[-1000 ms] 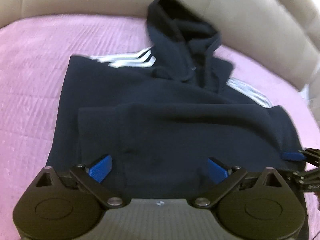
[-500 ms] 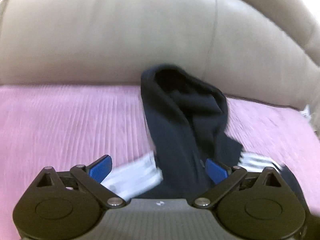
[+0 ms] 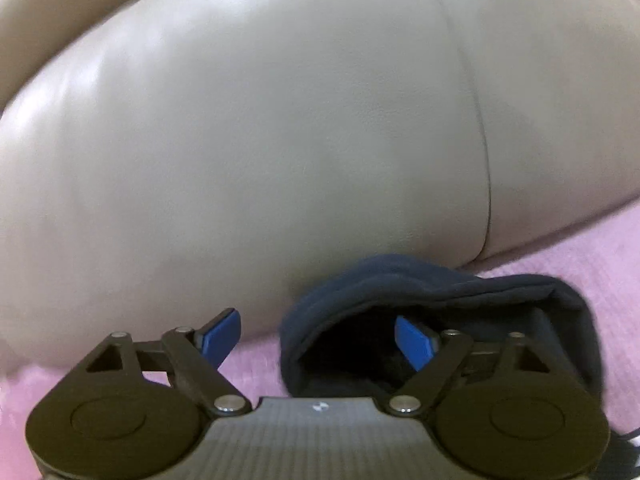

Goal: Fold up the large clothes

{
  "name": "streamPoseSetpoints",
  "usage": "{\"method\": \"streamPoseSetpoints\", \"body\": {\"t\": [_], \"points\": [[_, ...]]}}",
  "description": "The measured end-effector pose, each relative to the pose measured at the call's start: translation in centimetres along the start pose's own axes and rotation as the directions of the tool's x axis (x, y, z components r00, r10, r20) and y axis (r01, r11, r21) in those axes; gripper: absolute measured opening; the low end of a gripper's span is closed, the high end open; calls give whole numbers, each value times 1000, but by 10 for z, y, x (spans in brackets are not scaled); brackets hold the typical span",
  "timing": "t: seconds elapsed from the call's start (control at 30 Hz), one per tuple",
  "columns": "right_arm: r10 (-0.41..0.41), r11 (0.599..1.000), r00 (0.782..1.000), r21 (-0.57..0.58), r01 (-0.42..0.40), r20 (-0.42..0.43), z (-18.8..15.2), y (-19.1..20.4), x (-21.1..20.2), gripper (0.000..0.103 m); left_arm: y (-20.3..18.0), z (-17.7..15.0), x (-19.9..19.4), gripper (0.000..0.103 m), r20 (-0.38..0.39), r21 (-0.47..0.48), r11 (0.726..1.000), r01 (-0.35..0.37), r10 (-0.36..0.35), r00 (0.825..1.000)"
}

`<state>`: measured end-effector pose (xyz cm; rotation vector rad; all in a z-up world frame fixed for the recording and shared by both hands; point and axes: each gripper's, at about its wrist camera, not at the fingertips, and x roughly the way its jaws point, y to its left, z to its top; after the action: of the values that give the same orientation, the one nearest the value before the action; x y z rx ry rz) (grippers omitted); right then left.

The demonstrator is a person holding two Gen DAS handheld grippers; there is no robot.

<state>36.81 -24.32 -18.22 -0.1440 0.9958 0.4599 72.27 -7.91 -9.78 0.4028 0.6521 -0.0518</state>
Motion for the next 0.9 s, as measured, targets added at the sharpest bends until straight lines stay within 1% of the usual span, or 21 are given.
{"method": "streamPoseSetpoints", "body": {"t": [0.03,0.07,0.1,0.13,0.17,0.2,0.23,0.27,0.3,0.33,0.4,0.47,0.53,0.6,0.67,0.73,0.8,0.83,0.9], "points": [[-10,1000,1000,3,10,8,-1,2,-1,103,-9,0,7,84,-18,39,999,-4,5,1000],[-19,1000,1000,2,19,17,-3,4,-3,103,-16,0,14,74,-39,72,997,-8,11,999],[-28,1000,999,3,28,35,-5,6,-4,103,-23,0,19,55,-52,103,994,-23,29,998],[-31,1000,998,7,31,52,-8,6,-4,103,-28,-1,20,45,-49,119,992,-44,50,998],[-29,999,997,18,28,69,-11,5,-5,103,-31,0,19,28,-35,123,991,-50,55,998],[-27,999,996,25,25,84,-13,5,-6,103,-31,0,14,17,-1,116,992,-54,54,999],[-31,999,995,28,29,95,-14,5,-6,103,-30,0,6,14,45,94,994,-64,60,997],[-37,999,994,27,34,100,-15,6,-7,103,-26,1,-3,11,88,56,997,-51,46,995],[-41,999,994,28,39,103,-15,6,-8,103,-21,3,-11,8,113,23,999,-27,24,993],[-43,999,994,27,40,104,-15,7,-8,103,-18,5,-19,8,135,6,1000,-15,14,991],[-38,999,994,27,35,104,-14,6,-8,103,-11,6,-39,8,201,-14,1000,-2,5,980],[-38,999,994,29,35,106,-14,6,-8,103,-3,4,-59,8,248,-47,998,44,-31,968],[-45,999,993,28,42,111,-15,7,-8,103,-1,0,-83,8,300,-54,996,69,-50,953],[-49,999,992,28,46,120,-16,8,-9,103,1,-6,-109,8,347,-54,991,120,-94,933],[-49,999,989,27,46,141,-19,8,-10,103,-1,-15,-139,8,408,-33,990,134,-109,907],[-56,998,984,34,51,168,-24,10,-10,103,0,-27,-170,8,453,-27,983,182,-150,879],[-71,997,976,39,65,204,-29,13,-12,103,0,-42,-202,8,479,-31,975,221,-180,859],[-72,997,972,45,64,222,-32,13,-13,103,1,-51,-218,8,493,-27,971,236,-192,848],[-62,997,964,57,49,258,-38,10,-16,103,-4,-66,-245,8,514,-22,967,254,-207,832]]}}
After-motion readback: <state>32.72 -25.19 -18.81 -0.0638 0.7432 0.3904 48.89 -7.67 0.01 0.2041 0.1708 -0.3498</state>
